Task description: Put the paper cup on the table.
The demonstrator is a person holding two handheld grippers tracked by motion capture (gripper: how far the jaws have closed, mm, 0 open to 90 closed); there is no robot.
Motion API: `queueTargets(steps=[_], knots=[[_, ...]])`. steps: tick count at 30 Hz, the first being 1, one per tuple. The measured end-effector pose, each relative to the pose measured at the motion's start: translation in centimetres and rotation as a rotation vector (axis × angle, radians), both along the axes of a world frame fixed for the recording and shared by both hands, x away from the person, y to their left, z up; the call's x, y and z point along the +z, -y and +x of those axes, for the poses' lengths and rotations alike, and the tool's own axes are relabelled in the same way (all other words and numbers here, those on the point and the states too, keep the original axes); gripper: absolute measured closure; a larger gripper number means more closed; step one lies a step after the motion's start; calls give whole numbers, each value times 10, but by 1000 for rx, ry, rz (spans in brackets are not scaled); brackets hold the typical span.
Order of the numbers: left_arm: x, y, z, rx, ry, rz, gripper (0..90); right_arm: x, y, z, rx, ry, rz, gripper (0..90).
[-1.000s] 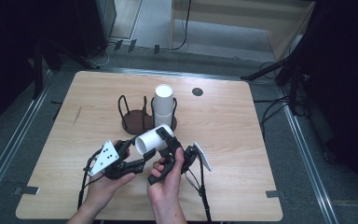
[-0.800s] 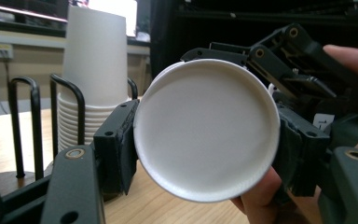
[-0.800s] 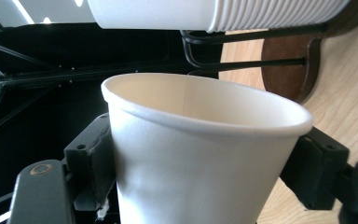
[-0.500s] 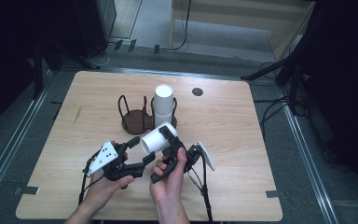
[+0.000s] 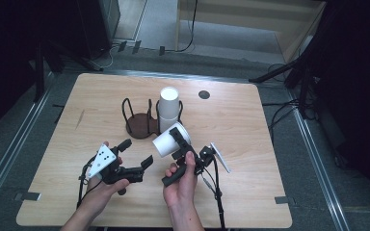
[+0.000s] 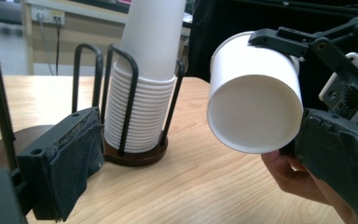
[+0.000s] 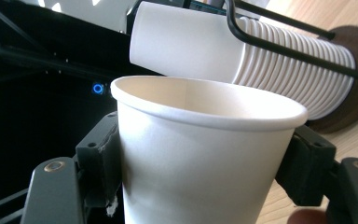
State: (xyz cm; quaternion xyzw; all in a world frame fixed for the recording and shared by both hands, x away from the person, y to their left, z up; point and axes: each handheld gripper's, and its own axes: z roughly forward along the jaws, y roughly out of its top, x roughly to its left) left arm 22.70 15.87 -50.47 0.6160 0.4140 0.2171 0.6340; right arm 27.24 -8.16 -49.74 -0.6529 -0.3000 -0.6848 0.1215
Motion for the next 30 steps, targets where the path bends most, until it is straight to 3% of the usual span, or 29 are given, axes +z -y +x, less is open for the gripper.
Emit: queueTargets(steps=[7,10,13,14,21,22,26,27,28,30], knots=[[-3,-6,1,32,-6,-5,0,0,1,0,-10,51,-82,268],[-7,-13,2,72,1,15,0,0,4,1,-36,75,-170,269],[-8,-17,2,87,7,20,0,0,5,1,-60,99,-208,269],[-9,-20,2,88,-14,10,0,0,6,2,-86,133,-239,269],[-10,-33,1,124,-53,26,0,2,8,2,-123,201,-318,269],[-11,-35,2,131,-60,33,0,2,9,2,-131,227,-374,269],[-14,-48,4,149,-106,44,0,1,8,2,-156,253,-508,267],[-14,-48,4,149,-106,44,0,1,8,2,-156,253,-508,267],[-16,-53,5,172,-117,47,0,-1,8,2,-159,273,-561,267],[-18,-59,7,191,-123,54,0,-2,10,3,-166,289,-605,267]])
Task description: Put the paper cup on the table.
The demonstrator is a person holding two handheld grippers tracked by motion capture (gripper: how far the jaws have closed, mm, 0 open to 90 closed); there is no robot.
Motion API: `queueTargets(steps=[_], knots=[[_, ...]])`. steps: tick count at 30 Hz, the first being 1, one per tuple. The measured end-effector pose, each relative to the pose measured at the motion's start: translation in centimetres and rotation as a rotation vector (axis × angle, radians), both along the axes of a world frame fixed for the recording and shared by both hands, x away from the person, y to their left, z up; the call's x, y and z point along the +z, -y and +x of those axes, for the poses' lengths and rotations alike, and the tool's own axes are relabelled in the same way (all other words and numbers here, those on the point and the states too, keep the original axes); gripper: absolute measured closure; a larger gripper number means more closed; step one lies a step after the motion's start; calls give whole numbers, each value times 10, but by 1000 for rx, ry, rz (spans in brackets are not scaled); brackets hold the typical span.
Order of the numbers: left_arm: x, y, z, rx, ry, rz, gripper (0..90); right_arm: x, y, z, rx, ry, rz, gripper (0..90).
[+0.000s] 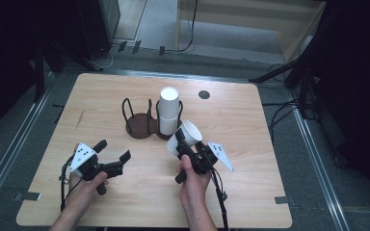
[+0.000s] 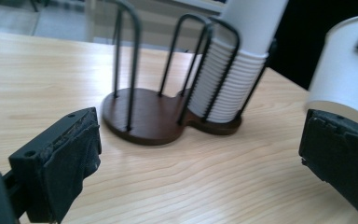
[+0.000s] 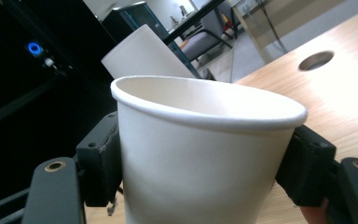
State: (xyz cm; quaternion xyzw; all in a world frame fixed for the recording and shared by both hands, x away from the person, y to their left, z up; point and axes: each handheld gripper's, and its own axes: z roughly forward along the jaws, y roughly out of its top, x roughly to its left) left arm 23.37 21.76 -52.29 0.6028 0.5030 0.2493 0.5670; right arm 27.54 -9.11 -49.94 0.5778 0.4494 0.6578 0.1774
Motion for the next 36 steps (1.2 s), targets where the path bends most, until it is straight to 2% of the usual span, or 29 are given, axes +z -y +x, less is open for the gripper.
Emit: queueTargets(steps=[4,5,6,9,10,12,15,19,20,23,24,28,29,30,32,33,34,36], knots=[[-5,-11,2,32,-17,19,0,-1,1,0,-4,30,-67,267],[-5,-11,2,32,-17,19,0,-1,1,0,-4,30,-67,267],[-7,-16,3,50,-18,24,0,-1,2,1,-10,47,-100,267],[-9,-21,3,55,-30,49,0,-2,2,1,-17,73,-152,267],[-11,-27,4,63,-46,65,0,-2,2,1,-23,84,-175,267],[-12,-33,4,81,-54,94,0,-2,3,2,-27,97,-211,266],[-15,-42,5,92,-69,107,0,-3,6,3,-31,116,-259,266],[-16,-49,4,98,-72,124,0,-4,8,5,-38,127,-286,266],[-17,-53,4,104,-75,147,0,-4,10,7,-43,138,-304,266],[-19,-56,4,111,-81,168,0,-5,11,8,-45,152,-333,266],[-20,-60,4,116,-91,181,0,-5,12,10,-46,163,-364,266],[-23,-65,5,119,-103,213,0,-6,16,14,-57,166,-387,266],[-23,-65,5,119,-103,213,0,-6,16,14,-57,166,-387,266],[-25,-66,5,124,-109,221,0,-7,19,18,-64,172,-411,266],[-26,-67,5,125,-111,209,0,-8,21,21,-67,178,-441,267],[-26,-67,5,125,-111,209,0,-8,21,21,-67,178,-441,267],[-27,-69,5,132,-114,191,0,-8,23,24,-47,180,-467,267],[-27,-70,4,140,-111,184,0,-8,24,27,-32,180,-471,267]])
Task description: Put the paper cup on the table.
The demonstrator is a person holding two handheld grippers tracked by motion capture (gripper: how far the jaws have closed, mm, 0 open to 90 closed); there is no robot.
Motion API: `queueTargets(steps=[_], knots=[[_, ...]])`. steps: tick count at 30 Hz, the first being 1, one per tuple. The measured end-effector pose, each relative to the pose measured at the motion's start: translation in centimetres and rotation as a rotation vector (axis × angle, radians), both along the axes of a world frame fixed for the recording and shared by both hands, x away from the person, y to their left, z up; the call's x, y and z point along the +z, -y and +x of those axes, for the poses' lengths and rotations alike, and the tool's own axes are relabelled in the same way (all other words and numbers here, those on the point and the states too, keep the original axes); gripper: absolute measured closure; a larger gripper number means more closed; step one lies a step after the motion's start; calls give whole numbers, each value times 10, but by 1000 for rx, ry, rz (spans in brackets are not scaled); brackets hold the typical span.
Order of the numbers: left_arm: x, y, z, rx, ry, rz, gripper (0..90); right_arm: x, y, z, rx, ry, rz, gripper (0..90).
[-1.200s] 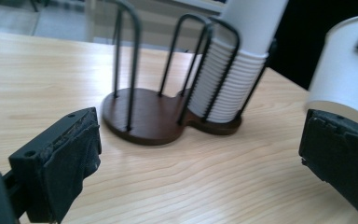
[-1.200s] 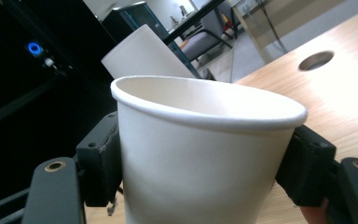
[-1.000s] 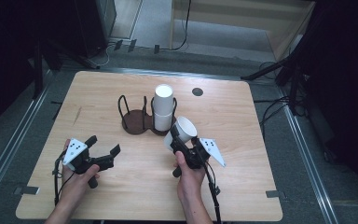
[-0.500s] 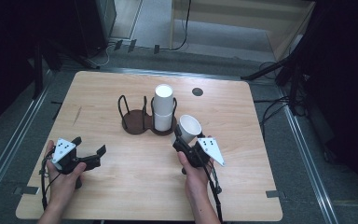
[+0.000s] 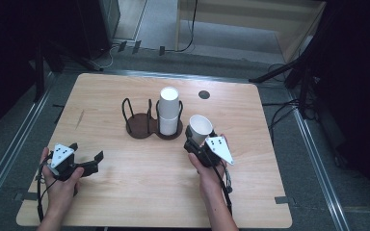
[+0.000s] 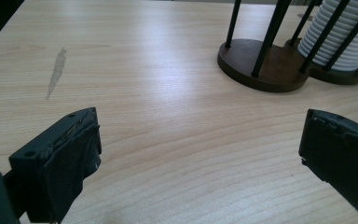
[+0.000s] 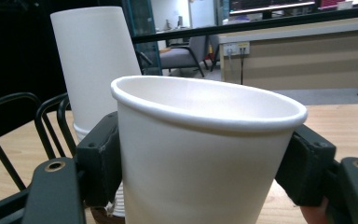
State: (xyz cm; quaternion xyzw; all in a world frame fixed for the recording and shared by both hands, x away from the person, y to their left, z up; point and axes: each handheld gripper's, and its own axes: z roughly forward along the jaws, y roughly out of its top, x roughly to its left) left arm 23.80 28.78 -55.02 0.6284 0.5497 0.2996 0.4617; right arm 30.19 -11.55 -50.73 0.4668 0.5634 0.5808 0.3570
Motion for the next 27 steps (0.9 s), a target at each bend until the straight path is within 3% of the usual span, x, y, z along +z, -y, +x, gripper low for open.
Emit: queueTargets(steps=[6,13,27], knots=[[0,-3,-3,3,3,-32,0,0,6,13,-7,0,-8,267],[0,-4,-2,-3,-6,-34,0,3,13,31,-32,7,-17,267],[0,-2,0,0,-21,-31,0,-2,31,75,-78,-52,-1,268]])
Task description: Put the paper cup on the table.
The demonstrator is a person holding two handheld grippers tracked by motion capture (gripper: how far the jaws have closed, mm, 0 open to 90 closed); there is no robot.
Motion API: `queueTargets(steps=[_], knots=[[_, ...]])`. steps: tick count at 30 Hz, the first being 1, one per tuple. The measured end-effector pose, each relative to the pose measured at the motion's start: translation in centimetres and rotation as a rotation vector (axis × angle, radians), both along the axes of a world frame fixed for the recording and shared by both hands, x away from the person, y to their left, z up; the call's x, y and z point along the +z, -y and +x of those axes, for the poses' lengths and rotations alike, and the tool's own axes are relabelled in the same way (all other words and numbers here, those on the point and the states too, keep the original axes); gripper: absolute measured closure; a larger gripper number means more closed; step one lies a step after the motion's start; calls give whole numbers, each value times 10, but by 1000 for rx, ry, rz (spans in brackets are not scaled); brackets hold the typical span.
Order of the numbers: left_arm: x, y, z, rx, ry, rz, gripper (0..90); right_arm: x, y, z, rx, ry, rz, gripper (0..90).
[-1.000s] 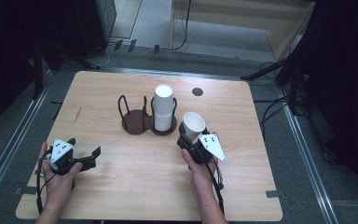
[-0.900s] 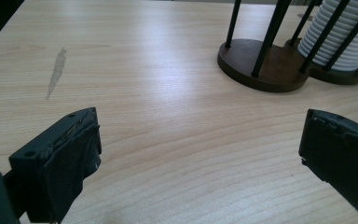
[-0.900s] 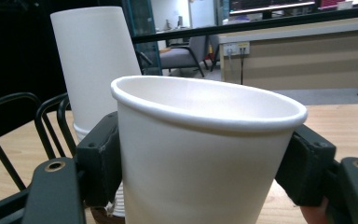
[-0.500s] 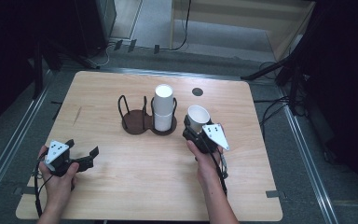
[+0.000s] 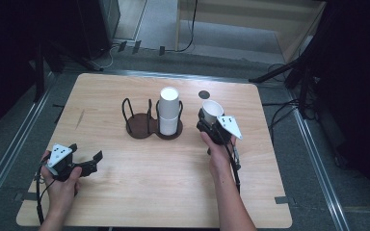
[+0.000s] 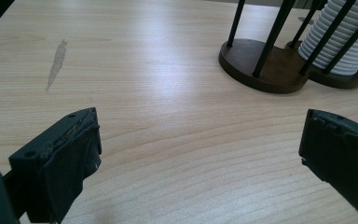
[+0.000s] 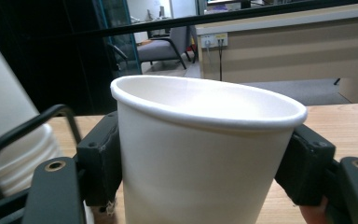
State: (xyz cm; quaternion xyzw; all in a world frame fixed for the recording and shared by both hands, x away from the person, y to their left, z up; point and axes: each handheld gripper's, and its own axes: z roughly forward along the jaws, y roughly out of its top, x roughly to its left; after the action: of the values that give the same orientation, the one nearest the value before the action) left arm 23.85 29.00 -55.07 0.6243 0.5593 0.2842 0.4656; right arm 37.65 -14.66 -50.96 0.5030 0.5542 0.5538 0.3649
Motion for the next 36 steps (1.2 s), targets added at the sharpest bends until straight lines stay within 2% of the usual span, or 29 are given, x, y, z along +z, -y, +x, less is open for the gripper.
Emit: queueTargets(steps=[6,8,10,14,16,18,22,26,29,33,36], knots=[[0,0,0,-2,2,3,0,-7,4,10,-18,-14,-16,268],[0,0,-1,-2,5,0,0,-12,6,17,-26,-18,-35,268],[0,0,-1,-1,6,-5,0,-15,7,20,-25,-37,-32,268],[0,-1,-2,-3,5,-2,0,-19,6,26,-34,-51,-66,268],[0,-1,-2,0,7,-7,0,-21,5,32,-67,-70,-105,258],[0,-1,-2,1,8,-7,0,-22,4,35,-75,-66,-103,258],[0,-1,-2,1,9,-10,0,-24,4,36,-79,-71,-89,256],[0,0,-2,-3,9,-9,0,-28,4,36,-78,-83,-120,250],[0,0,-3,-2,10,-5,0,-28,4,35,-75,-98,-112,242],[0,0,-3,-5,10,0,0,-27,4,33,-67,-104,-146,237],[0,0,-2,-5,7,-1,0,-27,5,32,-63,-111,-139,234]])
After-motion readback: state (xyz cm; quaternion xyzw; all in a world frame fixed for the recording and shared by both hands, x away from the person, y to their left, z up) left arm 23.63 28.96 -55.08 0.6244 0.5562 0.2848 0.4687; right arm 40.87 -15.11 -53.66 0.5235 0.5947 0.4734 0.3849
